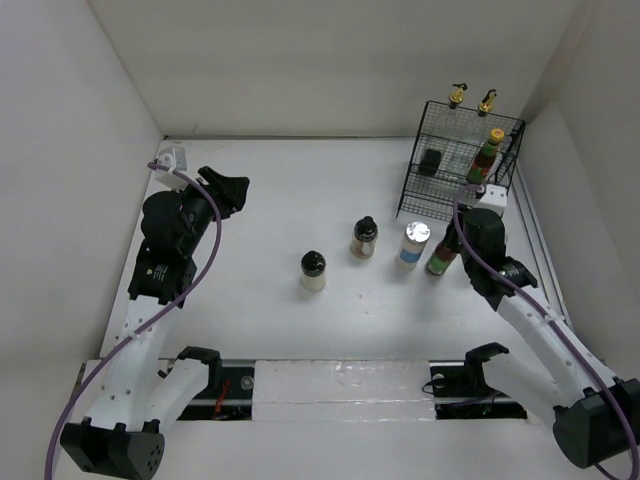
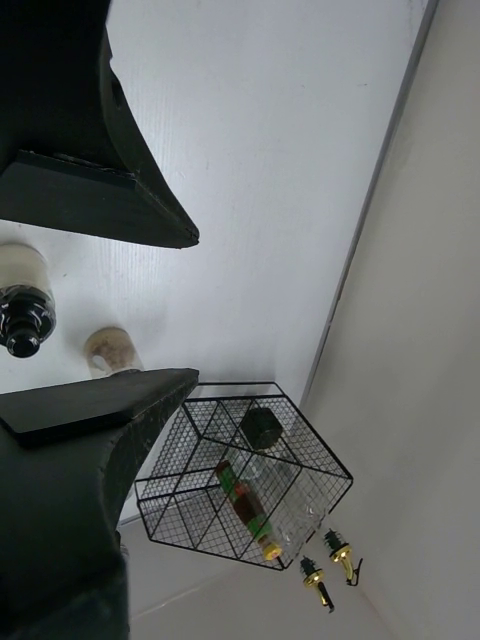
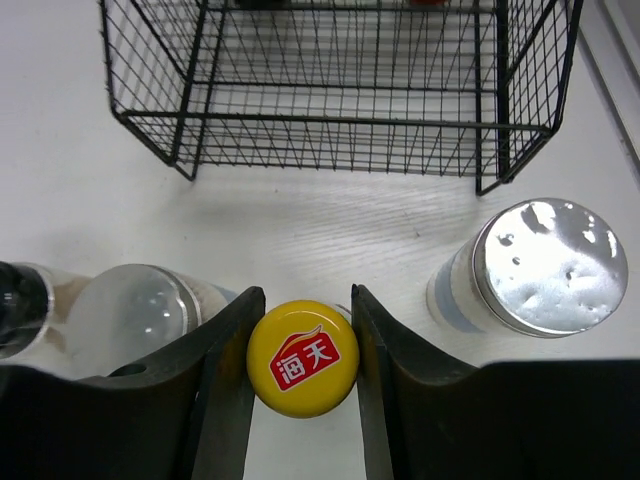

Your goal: Organize the condiment bottles

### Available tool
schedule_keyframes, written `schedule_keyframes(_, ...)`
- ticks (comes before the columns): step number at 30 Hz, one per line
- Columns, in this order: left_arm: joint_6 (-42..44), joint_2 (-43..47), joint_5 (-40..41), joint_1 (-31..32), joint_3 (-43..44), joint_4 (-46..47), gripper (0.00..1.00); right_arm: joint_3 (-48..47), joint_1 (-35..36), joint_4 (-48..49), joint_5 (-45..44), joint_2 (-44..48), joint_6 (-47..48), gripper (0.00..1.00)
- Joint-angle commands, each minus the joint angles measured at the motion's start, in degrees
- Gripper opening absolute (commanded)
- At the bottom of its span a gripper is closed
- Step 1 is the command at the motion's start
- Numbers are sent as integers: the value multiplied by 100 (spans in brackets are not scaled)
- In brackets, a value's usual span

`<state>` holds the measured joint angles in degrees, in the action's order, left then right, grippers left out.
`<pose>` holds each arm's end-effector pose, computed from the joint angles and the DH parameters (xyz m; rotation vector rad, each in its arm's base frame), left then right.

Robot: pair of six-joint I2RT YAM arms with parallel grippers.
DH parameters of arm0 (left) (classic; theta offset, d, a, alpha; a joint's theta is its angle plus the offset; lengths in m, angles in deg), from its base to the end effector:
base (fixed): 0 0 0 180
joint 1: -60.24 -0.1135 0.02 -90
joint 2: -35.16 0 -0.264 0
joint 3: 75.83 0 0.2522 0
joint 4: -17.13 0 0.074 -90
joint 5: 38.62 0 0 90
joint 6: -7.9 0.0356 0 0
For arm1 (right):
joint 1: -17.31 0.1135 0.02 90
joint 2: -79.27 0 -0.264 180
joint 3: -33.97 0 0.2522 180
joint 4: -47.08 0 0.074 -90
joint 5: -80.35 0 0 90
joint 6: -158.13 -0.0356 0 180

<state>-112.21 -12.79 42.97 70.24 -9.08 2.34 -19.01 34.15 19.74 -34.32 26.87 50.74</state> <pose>0.1871 -0.0383 0.3984 -0.1487 1.5316 -0.6702 0.2015 0.0455 0.2773 0.2754 1.9736 -0.0549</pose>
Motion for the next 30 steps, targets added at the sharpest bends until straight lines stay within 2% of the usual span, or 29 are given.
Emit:
schedule_keyframes(1,-21,101,-91,-33,1,306,47,-867,231,628,-355,424,-37,14)
schedule_keyframes(9,-21,92,-91,-33,1,306,47,-2027,707,1409,-759,-24,446,12)
schedule_keyframes(12,-21,154,-91,-33,1,306,47,-2519,707,1884,-829,-541,587,12)
schedule_keyframes(18,-21,224,-153,-33,-52,359,47,-3784,215,2667,-487,-2015,1017,12)
schedule_keyframes(21,-21,224,-153,-33,-52,359,47,-4643,-84,2519,-83,-2789,1018,11)
schedule_keyframes(25,-21,277,-92,-33,-52,359,47,-5155,-243,2519,32,-3371,1018,11)
schedule_keyframes(30,-21,277,-91,-33,-52,359,47,-5367,-558,2519,154,-3794,1018,11)
